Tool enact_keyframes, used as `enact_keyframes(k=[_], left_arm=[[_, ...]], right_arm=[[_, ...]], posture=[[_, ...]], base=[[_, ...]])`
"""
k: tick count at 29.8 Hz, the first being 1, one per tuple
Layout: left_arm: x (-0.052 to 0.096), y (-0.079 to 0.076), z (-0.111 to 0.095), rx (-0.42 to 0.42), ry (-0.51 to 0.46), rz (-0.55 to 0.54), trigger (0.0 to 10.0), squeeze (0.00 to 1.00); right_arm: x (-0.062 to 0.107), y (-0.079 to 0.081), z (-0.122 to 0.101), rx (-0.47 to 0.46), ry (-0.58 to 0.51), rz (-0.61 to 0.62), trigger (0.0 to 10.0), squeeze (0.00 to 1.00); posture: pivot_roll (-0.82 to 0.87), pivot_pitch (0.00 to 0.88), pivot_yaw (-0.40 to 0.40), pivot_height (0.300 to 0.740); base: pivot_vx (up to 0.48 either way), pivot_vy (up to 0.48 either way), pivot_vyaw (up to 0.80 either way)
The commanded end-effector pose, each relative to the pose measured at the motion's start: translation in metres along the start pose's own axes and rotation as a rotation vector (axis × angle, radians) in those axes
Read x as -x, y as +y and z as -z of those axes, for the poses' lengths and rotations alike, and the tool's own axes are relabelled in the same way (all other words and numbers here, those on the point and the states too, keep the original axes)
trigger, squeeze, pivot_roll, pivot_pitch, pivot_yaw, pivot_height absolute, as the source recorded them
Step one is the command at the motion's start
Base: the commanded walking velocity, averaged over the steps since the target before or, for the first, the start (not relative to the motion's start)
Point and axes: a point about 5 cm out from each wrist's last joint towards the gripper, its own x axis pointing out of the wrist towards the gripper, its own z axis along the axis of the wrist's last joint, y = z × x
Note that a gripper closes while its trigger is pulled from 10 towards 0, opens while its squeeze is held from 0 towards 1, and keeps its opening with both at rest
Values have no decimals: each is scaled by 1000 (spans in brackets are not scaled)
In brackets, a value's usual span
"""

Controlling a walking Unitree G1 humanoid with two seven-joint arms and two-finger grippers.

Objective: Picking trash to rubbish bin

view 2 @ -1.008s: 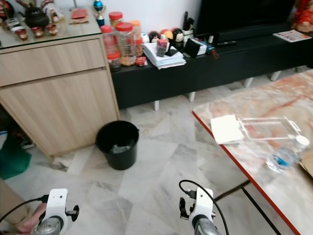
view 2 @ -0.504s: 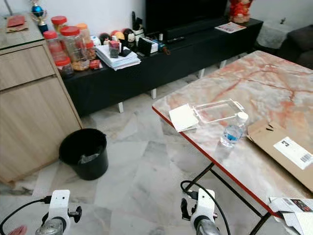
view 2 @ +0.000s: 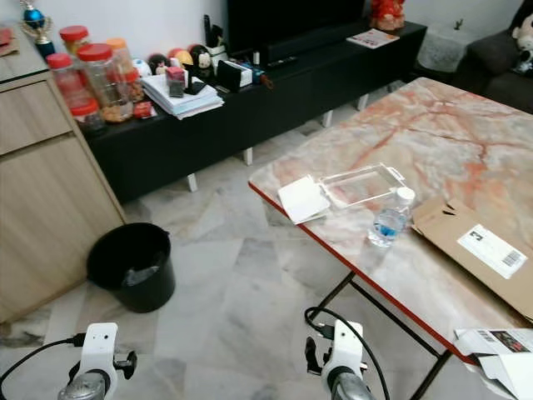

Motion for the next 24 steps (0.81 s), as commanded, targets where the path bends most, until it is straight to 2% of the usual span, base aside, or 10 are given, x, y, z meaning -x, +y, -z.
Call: enact_keyframes(k=[1,24], left_arm=[[1,-4,4,11,20,4,10000,0],[1,-3,6,4,23,6,10000,0]], right_arm=[[1,-7,1,9,6,19,10000,0],[1,-5,2,26,14,12,10000,0]], posture=[[-9,39,0,740],[-14,28,6,740]], base=[[0,0,-769],[0,0,-769]])
